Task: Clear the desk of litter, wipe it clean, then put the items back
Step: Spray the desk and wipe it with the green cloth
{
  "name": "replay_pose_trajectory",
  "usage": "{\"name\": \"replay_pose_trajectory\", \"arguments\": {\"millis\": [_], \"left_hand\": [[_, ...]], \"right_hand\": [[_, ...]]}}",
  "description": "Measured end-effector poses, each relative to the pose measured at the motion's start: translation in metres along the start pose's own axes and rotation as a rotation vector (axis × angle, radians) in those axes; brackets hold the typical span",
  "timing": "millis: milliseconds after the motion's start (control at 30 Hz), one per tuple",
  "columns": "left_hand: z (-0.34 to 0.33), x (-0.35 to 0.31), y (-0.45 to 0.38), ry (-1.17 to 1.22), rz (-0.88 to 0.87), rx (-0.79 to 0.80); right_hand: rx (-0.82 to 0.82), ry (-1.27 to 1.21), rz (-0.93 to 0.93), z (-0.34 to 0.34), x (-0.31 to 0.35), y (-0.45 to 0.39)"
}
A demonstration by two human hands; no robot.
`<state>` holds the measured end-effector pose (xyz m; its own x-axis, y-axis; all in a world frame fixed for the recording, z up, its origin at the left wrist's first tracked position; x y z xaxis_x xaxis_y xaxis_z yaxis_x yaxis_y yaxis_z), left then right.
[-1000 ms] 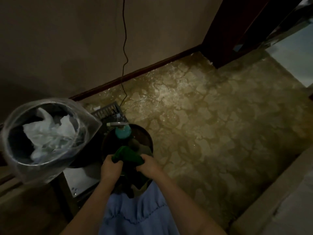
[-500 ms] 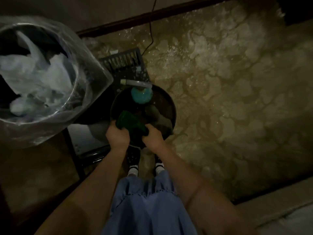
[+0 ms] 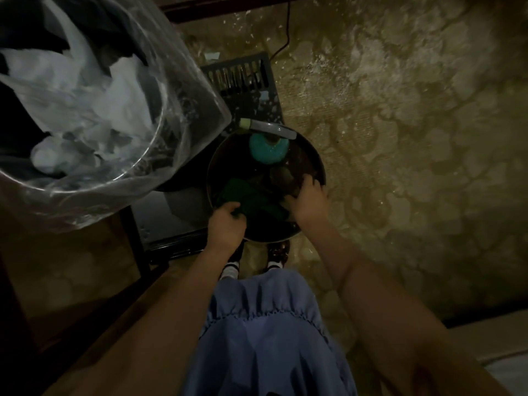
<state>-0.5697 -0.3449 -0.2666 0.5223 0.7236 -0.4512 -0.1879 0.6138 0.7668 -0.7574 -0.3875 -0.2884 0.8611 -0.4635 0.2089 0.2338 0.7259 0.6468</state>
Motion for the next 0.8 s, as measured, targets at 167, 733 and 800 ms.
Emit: {"name": "replay_pose_trajectory", "arguments": {"millis": [167, 733, 800], "left_hand": [[0.009, -0.024, 0.019, 0.003, -0.070, 0.079], [0.141, -0.222, 0.172, -0.058, -0.594, -0.058], [0.151, -0.235, 0.198, -0.031, -0.637, -0.089]], "right_hand": [[0.046, -0.074, 0.086, 0.008, 0.004, 0.014], [-0.104, -0.321, 0.329, 0.258, 0.107, 0.175], [-0.150, -0.335, 0.397, 0.286, 0.118, 0.199]]}}
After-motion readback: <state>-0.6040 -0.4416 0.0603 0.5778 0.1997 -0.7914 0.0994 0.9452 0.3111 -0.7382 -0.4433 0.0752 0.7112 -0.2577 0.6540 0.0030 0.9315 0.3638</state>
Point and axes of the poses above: each hand's wrist, its own y-axis away from the middle knuckle, its own z-axis out of the back of the hand, x = y × z, the point moved 5 cm from there along -y, towards the middle knuckle, and after that the axes turned 2 degrees about -z, right-handed, at the moved point
